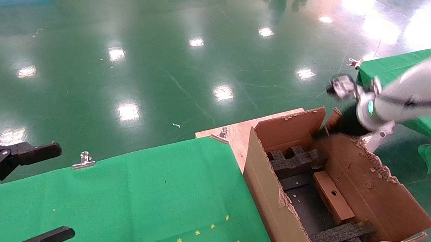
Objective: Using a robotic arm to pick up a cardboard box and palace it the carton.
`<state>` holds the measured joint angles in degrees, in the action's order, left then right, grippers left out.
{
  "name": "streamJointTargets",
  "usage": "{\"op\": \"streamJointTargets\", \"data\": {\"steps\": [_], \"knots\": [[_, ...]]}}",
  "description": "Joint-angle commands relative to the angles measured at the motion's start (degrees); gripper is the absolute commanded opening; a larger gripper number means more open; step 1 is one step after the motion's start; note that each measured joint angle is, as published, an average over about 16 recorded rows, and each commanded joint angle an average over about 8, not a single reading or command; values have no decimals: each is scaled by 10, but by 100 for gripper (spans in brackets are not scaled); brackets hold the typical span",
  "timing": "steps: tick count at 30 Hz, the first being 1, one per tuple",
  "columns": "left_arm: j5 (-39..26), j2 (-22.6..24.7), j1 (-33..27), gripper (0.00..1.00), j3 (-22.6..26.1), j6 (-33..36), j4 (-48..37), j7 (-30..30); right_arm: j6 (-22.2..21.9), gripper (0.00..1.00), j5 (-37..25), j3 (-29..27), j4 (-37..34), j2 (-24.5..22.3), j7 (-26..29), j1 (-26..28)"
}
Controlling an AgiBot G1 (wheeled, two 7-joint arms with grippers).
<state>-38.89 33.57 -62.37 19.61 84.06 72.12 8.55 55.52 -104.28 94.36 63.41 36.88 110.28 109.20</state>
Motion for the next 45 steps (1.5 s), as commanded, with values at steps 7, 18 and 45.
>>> {"op": "streamJointTargets", "data": {"steps": [7,18,45], "knots": [[0,0,0,100,0,0,0,0,63,100,155,-69,57,-29,-71,86],[0,0,0,100,0,0,0,0,96,100,214,-91,61,-35,-94,102],[0,0,0,100,0,0,0,0,177,100,376,-367,78,-28,-454,-130]]}}
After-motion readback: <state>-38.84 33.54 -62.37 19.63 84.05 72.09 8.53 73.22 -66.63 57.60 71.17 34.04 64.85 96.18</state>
